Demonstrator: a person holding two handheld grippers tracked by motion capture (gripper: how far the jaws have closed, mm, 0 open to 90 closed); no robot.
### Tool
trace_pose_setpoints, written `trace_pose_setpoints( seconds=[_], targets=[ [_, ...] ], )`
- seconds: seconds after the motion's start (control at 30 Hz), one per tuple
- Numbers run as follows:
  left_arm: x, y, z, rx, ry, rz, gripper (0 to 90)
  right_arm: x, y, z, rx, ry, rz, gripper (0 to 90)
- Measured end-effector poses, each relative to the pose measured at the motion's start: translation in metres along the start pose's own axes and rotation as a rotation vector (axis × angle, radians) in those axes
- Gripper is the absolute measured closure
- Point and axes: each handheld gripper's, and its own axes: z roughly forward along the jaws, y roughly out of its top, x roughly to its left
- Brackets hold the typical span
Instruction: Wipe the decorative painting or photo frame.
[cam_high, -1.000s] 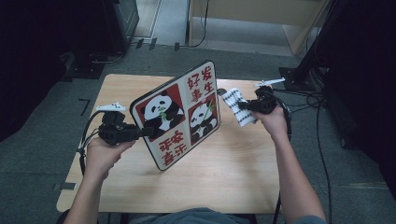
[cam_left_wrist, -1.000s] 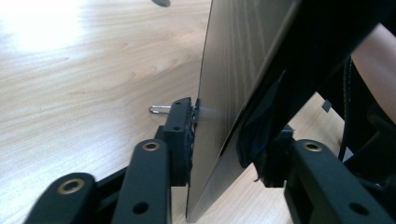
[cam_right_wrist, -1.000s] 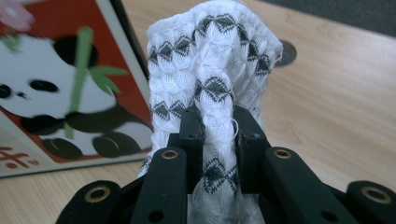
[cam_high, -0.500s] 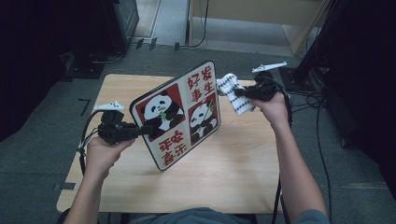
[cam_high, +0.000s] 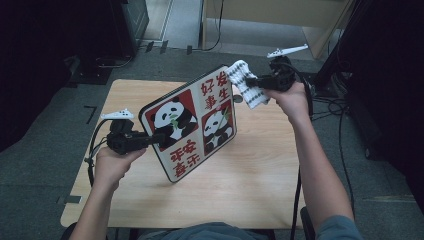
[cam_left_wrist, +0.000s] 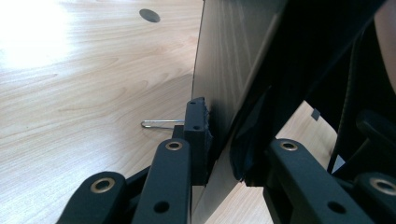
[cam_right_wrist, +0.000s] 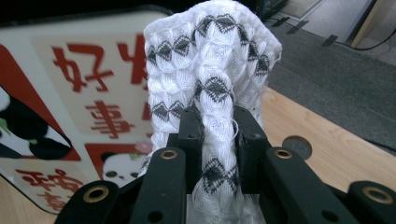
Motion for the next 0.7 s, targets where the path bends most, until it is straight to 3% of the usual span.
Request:
trace_pose_setpoints(
  seconds=[0.23, 0.43, 0.53, 0.7],
  targets=[
    [-0.002, 0.001, -0.001, 0.019, 0.006, 0.020, 78.6, 0.013, 0.019, -0.002, 0.009, -0.013, -0.049, 77.2],
    [-0.002, 0.001, -0.003, 0.022, 0.003, 0.030, 78.8, 0.029, 0.040, -0.003, -0.021, 0.017, -0.074, 77.1],
    [-0.001, 0.001, -0.006, 0.032, 0.001, 0.039, 78.7, 0.035, 0.042, 0.000, -0.040, 0.038, -0.075, 77.1],
    [0.001, 0.001, -0.006, 0.030, -0.008, 0.019, 78.0, 0.040, 0.040, 0.014, -0.016, 0.049, -0.081, 77.1]
  ],
)
